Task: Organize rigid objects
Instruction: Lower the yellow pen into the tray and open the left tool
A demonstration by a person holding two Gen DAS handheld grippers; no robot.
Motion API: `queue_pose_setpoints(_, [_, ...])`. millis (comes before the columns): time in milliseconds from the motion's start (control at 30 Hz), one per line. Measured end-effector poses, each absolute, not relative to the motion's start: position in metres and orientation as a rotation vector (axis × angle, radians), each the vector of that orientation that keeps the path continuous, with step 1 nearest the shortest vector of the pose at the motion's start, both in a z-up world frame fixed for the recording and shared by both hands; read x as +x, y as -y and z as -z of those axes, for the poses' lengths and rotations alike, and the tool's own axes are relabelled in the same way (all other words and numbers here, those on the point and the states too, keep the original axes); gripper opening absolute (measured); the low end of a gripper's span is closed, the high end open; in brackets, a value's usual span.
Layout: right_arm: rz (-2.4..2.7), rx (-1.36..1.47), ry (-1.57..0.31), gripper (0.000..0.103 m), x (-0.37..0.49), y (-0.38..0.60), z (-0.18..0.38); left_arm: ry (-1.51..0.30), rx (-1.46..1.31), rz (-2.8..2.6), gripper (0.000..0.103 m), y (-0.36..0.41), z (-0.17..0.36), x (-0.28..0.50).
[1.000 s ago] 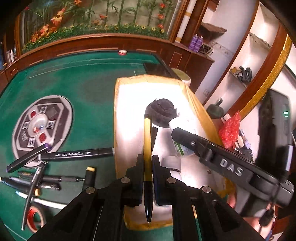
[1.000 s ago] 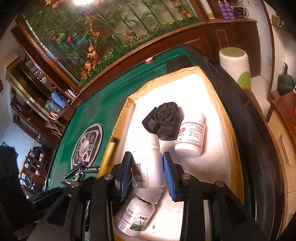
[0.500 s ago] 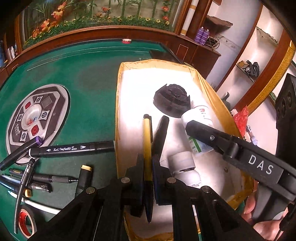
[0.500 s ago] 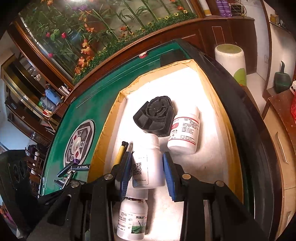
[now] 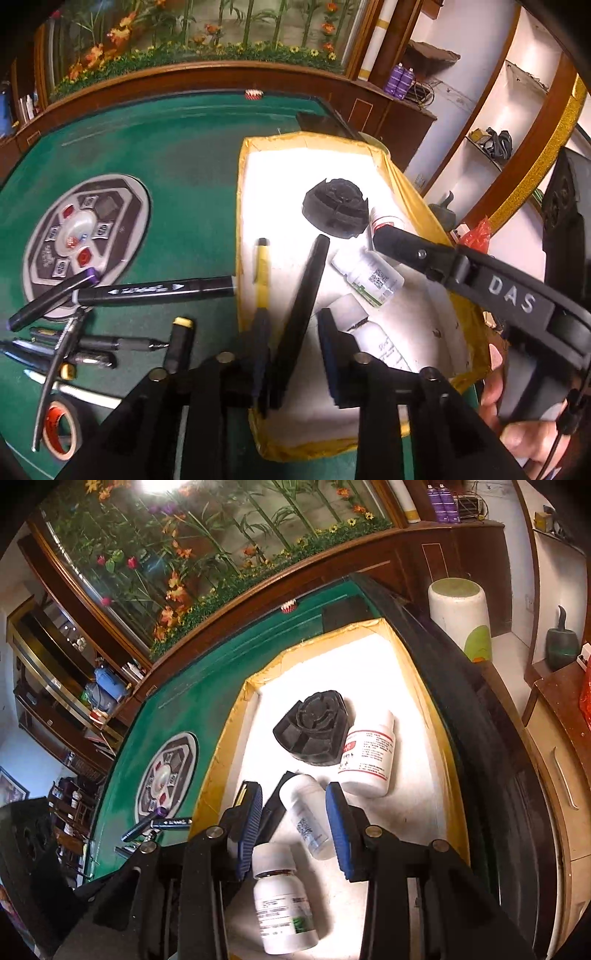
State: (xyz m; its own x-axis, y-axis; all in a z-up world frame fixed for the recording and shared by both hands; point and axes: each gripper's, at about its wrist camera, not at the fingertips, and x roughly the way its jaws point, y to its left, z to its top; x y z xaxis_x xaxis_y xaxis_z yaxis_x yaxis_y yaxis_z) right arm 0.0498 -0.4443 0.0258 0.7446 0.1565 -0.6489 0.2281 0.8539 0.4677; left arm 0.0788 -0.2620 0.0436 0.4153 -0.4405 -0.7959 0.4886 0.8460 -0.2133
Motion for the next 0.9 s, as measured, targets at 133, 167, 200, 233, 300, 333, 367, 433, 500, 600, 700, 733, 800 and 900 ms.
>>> queue_pose_setpoints(133, [0.025, 0.568, -0.72, 0.035, 0.047, 0.443, -0.03, -0.968, 0.031, 0.593, 0.033, 0.246, -0.052, 0.067])
queue_pose_setpoints(167, [0.021, 0.565, -0.717, 0.036, 0.047, 0.442, -0.03, -0.96, 0.031, 0.589, 0.033, 0.241, -0.053, 0.064])
queue_pose_setpoints(200, [0.018, 0.564, -0.714, 0.036, 0.047, 0.44, -0.031, -0.949, 0.034, 0.583, 0.033, 0.236, -0.055, 0.06])
queue_pose_setpoints(233, [0.009, 0.56, -0.709, 0.036, 0.046, 0.438, -0.032, -0.941, 0.035, 0.579, 0.033, 0.231, -0.057, 0.057])
queue_pose_setpoints(300, [0.006, 0.547, -0.704, 0.036, 0.047, 0.435, -0.034, -0.927, 0.031, 0.578, 0.033, 0.218, -0.06, 0.051])
queue_pose_setpoints(333, [0.008, 0.541, -0.701, 0.036, 0.046, 0.434, -0.034, -0.922, 0.029, 0.574, 0.033, 0.211, -0.061, 0.048])
queue_pose_setpoints(367, [0.008, 0.537, -0.699, 0.036, 0.046, 0.433, -0.034, -0.916, 0.023, 0.567, 0.033, 0.202, -0.062, 0.045])
queue_pose_setpoints(433, [0.005, 0.527, -0.697, 0.036, 0.046, 0.43, -0.034, -0.903, 0.013, 0.561, 0.033, 0.185, -0.064, 0.04])
queue_pose_setpoints(500, [0.002, 0.524, -0.696, 0.036, 0.046, 0.428, -0.034, -0.877, 0.012, 0.528, 0.035, 0.161, -0.066, 0.033])
queue_pose_setpoints(600, [-0.003, 0.516, -0.694, 0.039, 0.046, 0.424, -0.035, -0.843, 0.003, 0.475, 0.052, 0.128, -0.066, 0.026])
queue_pose_setpoints(700, [-0.024, 0.508, -0.691, 0.042, 0.045, 0.417, -0.036, -0.838, -0.007, 0.438, 0.054, 0.101, -0.061, 0.023])
queue_pose_setpoints(733, [-0.035, 0.503, -0.688, 0.042, 0.044, 0.413, -0.037, -0.845, -0.016, 0.428, 0.054, 0.093, -0.058, 0.021])
queue_pose_setpoints(800, [-0.065, 0.485, -0.68, 0.042, 0.043, 0.402, -0.039, -0.866, -0.022, 0.417, 0.054, 0.079, -0.048, 0.019])
queue_pose_setpoints(900, [-0.119, 0.442, -0.677, 0.043, 0.042, 0.38, -0.041, -0.89, -0.012, 0.389, 0.054, 0.072, -0.034, 0.021])
